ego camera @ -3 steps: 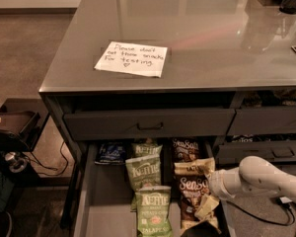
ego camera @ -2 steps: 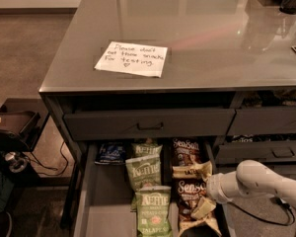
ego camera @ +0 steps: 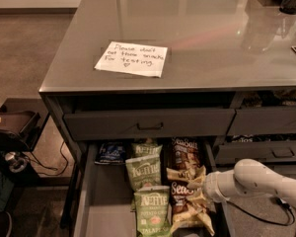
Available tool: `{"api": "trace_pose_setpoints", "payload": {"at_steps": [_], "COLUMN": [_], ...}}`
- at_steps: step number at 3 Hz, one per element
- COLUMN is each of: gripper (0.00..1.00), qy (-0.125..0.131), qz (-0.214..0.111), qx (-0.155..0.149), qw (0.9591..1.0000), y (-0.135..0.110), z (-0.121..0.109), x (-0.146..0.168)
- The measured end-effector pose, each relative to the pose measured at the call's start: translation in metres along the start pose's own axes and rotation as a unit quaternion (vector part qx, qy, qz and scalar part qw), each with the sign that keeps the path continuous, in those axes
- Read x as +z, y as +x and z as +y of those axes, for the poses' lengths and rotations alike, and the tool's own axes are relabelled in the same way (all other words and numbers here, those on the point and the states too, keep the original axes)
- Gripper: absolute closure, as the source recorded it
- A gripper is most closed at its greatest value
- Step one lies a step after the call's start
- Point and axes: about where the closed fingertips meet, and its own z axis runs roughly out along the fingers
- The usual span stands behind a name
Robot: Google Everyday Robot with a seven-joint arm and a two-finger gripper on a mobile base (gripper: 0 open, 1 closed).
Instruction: Pick brown chip bag from middle drawer and place on counter
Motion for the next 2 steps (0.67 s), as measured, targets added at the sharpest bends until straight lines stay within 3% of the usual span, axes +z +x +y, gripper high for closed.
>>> {"api": "trace_pose_setpoints", "payload": {"at_steps": [1,2], "gripper": [0.89,1.00], "qy": [0.013,0.024], "qz": [-0.001,0.000], "qx": [-0.016,-0.025], "qw": [0.9998,0.9994], "y": [-0.016,-0.026], "z": [0.001,0.003], "x": [-0.014,-0.028]}}
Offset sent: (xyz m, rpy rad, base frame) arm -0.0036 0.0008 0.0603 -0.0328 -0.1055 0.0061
